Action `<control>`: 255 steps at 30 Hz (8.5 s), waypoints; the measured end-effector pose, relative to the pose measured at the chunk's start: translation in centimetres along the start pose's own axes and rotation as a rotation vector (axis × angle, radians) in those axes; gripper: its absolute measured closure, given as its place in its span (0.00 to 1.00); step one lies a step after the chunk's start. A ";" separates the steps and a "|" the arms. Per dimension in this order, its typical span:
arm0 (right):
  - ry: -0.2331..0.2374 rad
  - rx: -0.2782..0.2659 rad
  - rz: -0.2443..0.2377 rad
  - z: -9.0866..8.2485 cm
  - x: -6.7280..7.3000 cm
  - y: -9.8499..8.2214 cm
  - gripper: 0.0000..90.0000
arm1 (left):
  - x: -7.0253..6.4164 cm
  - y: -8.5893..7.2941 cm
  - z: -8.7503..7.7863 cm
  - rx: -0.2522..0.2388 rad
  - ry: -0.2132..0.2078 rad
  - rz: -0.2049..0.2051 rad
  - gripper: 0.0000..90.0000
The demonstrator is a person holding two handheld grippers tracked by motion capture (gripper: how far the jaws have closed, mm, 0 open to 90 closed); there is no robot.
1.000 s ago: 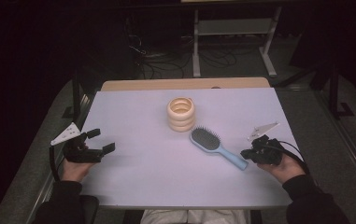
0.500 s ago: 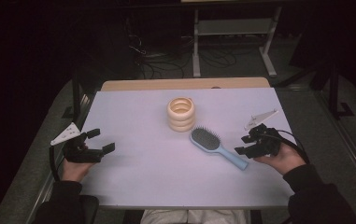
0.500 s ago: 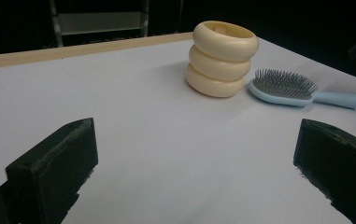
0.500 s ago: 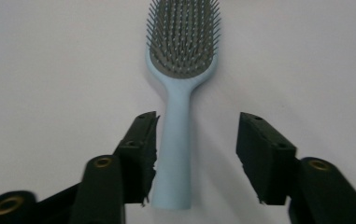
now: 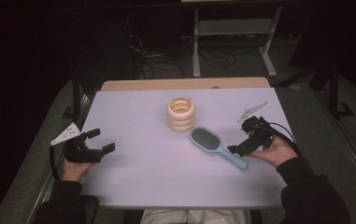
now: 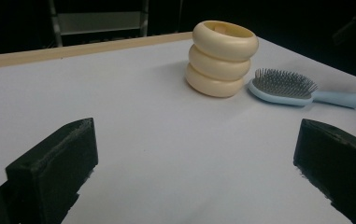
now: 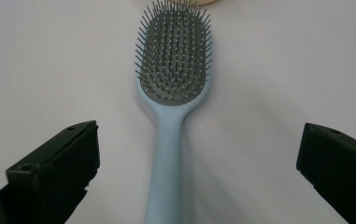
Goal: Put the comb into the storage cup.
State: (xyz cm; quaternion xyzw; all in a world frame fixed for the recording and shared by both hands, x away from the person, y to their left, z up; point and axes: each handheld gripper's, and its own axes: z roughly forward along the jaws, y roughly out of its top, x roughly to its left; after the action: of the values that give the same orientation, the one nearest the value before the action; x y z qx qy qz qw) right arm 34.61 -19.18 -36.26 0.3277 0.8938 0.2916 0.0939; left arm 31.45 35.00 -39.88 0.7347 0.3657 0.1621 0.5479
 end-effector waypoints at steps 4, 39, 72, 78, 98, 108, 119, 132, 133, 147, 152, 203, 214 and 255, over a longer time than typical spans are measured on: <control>0.005 0.002 0.003 0.7 -0.3 0.2 0.00 | 0.0 0.0 0.0 0.000 0.000 0.000 0.00; 0.066 0.125 -0.013 7.1 -0.1 -0.2 0.14 | 0.0 0.0 0.0 0.000 -0.006 0.008 0.00; 0.073 0.170 -0.038 7.5 0.6 -0.7 0.76 | -0.1 0.0 0.0 -0.004 -0.012 0.007 0.00; 0.078 0.148 -0.034 6.8 0.6 -0.7 0.76 | -0.1 0.0 0.0 -0.003 -0.011 0.007 0.00; 0.069 0.024 -0.032 2.4 0.2 0.4 0.76 | 0.0 -0.1 0.1 0.007 -0.008 0.004 0.00; 0.051 -0.004 -0.043 0.6 0.1 1.5 0.76 | -0.1 0.0 0.0 0.005 -0.014 0.003 0.00; 0.035 -0.031 -0.065 -1.4 0.2 2.9 0.76 | -0.1 0.1 0.0 -0.001 -0.005 -0.001 0.00; 0.040 -0.048 -0.092 -2.5 0.5 4.8 0.76 | -0.2 0.5 0.5 0.021 -0.010 0.014 0.00; 0.040 -0.049 -0.095 -2.6 0.6 4.9 0.76 | -0.2 0.5 0.5 0.023 -0.009 0.016 0.00; 0.027 -0.077 -0.142 -4.1 1.6 8.5 0.76 | -0.4 2.1 0.6 0.009 -0.033 0.023 0.00; 0.029 -0.066 -0.162 -3.7 2.1 9.4 0.76 | -0.5 2.9 0.7 -0.005 -0.061 0.009 0.00; 0.038 -0.080 -0.267 -1.2 5.1 15.2 0.76 | -3.9 11.4 9.0 0.045 -0.279 -0.062 0.00; 0.036 -0.098 -0.273 -0.9 5.1 15.4 0.76 | -4.8 12.3 10.9 0.047 -0.304 -0.098 0.00; -0.017 -0.141 -0.239 0.7 4.6 14.5 0.76 | -5.3 12.4 14.7 -0.159 -0.336 -0.446 0.39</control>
State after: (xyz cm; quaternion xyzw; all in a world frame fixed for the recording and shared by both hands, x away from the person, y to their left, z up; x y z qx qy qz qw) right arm 38.99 -6.97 -28.31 0.2140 0.9028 0.3379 0.1582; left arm 41.71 19.44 -32.66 0.6073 0.4085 -0.0582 0.6789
